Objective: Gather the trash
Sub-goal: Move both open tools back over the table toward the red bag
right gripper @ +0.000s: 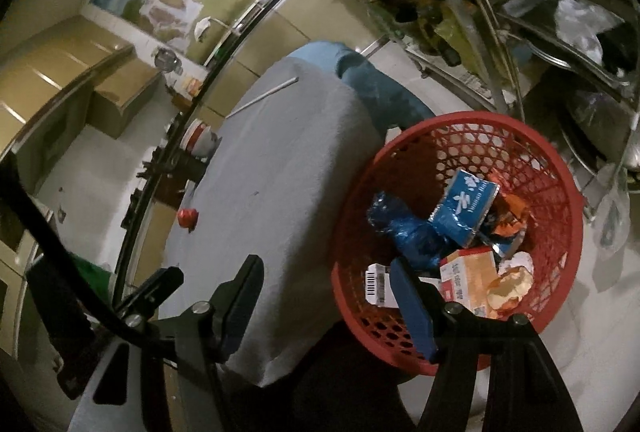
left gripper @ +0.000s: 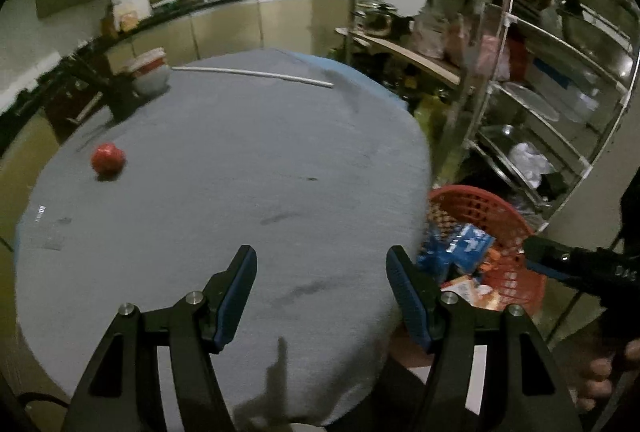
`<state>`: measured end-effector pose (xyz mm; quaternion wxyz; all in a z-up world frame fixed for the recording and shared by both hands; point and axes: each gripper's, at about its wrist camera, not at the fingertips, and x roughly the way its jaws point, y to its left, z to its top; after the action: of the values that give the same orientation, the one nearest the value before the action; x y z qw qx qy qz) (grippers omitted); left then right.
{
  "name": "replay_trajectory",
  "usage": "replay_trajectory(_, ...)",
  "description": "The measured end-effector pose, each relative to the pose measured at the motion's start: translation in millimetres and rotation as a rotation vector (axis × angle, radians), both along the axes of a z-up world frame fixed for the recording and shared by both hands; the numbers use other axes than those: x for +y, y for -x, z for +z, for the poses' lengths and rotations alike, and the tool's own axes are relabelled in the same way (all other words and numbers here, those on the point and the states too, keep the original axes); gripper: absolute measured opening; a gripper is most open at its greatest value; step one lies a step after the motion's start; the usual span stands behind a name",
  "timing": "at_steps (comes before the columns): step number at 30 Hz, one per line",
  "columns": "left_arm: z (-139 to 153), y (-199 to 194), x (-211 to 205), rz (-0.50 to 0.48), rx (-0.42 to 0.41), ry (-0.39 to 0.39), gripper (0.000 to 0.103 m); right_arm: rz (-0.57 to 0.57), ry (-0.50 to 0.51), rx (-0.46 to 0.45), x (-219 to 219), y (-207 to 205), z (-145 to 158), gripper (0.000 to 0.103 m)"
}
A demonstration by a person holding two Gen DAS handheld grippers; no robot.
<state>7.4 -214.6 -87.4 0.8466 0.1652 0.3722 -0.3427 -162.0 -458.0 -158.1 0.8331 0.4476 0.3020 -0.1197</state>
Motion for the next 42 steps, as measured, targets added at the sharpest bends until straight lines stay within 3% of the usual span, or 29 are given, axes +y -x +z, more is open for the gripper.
replay_trajectory(11, -7, -8, 38, 0.076, -0.072, -0.060, 0.068, 0.038, 0.054, 0.024, 19, -13, 11, 0.069)
replay_trajectory(26, -8, -31, 100, 0.210, -0.079, -0.023, 0.068, 0.156, 0.127, 0.068, 66, -52, 21, 0.069)
replay_trajectory(42, -15, -29, 157, 0.264, -0.117, -0.043, 0.068, 0.295, 0.216, 0.097, 129, -85, 34, 0.069)
